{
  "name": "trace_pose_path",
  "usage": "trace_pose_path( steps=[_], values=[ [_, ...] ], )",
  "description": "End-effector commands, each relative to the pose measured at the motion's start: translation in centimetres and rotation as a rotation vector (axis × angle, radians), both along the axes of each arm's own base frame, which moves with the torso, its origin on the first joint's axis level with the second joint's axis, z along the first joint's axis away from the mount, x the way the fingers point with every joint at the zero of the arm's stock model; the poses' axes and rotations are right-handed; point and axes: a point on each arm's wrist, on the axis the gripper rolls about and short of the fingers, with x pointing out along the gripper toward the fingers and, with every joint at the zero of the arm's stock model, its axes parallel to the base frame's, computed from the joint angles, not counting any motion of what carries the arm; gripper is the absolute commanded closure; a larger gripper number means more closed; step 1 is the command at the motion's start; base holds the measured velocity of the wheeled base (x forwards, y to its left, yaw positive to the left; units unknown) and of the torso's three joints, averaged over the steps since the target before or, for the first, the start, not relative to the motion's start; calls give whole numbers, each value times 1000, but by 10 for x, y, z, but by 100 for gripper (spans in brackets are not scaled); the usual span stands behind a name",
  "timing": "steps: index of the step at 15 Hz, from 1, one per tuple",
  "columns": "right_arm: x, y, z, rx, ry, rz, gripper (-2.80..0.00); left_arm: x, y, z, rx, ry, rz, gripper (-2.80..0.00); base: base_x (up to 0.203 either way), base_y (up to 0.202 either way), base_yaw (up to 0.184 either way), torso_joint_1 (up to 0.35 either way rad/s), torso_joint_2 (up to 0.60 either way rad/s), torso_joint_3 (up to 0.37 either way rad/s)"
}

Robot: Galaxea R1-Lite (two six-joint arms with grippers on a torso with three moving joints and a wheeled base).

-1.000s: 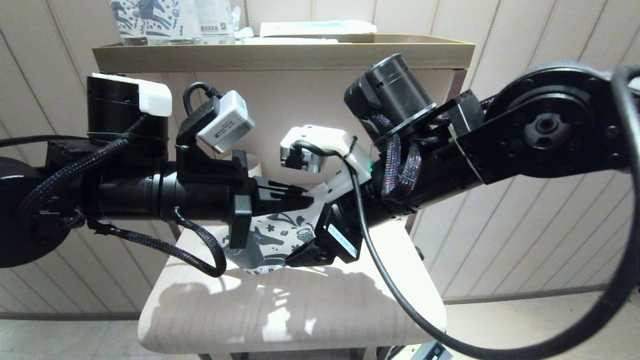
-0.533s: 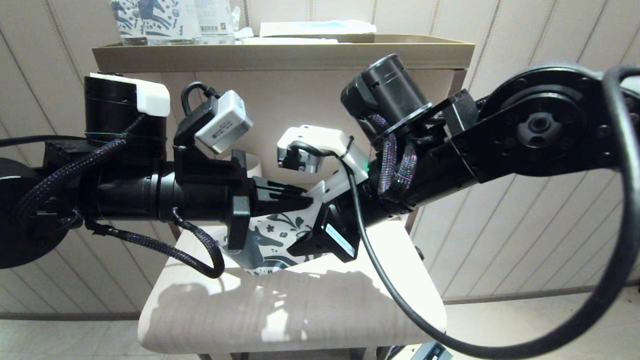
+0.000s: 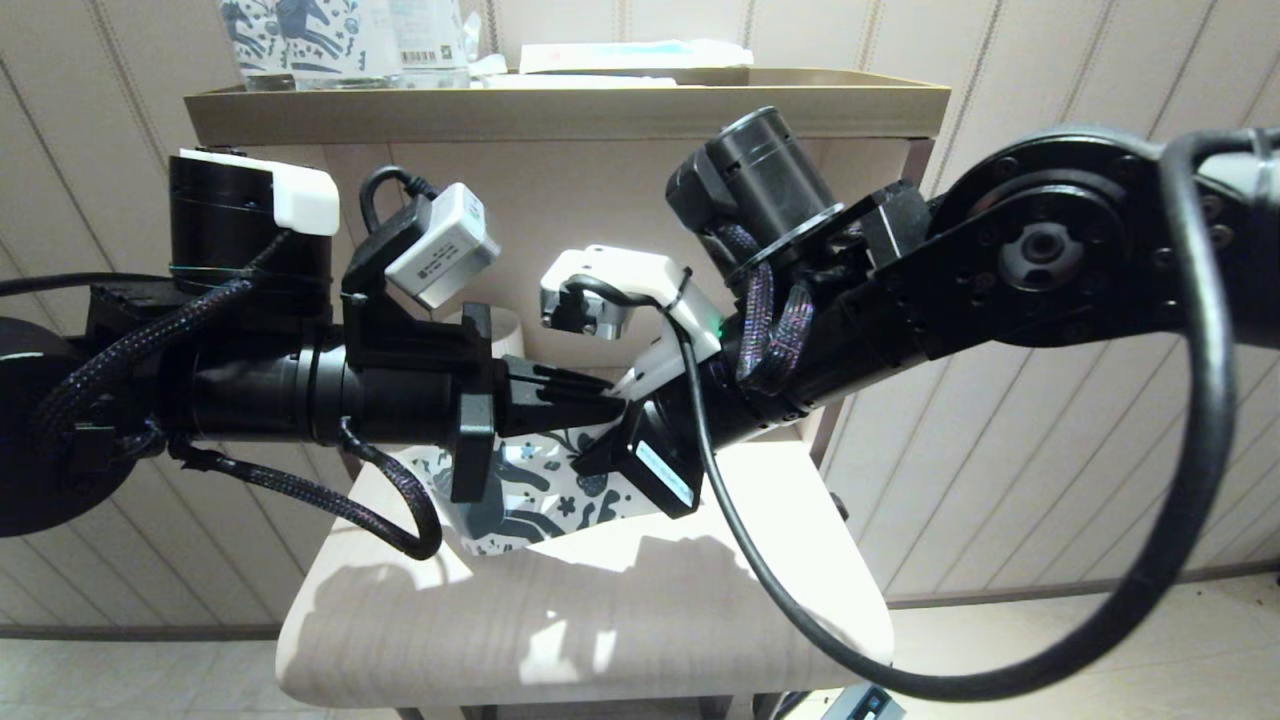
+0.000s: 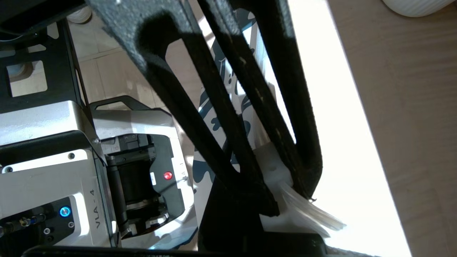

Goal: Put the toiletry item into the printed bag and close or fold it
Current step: Close the strorage bag and place it on the desk

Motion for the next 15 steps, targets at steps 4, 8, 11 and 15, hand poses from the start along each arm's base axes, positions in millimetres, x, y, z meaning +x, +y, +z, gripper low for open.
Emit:
trace_pose_path(
  steps=[4,8,11,15],
  values=[
    [-1,0,-2,-7,7,3,0,1,-1,-6,21,-29,-15,0,0,0,0,0,0,0],
    [-3,-5,1,-4,3,0,0,2,-2,-8,27,-38,-18,0,0,0,0,0,0,0],
    [-6,-10,4,-3,2,-5,0,4,-3,-10,32,-33,-17,0,0,0,0,0,0,0],
    [-12,-21,7,-6,2,-15,0,7,0,-11,36,-46,-6,0,0,0,0,0,0,0]
  ],
)
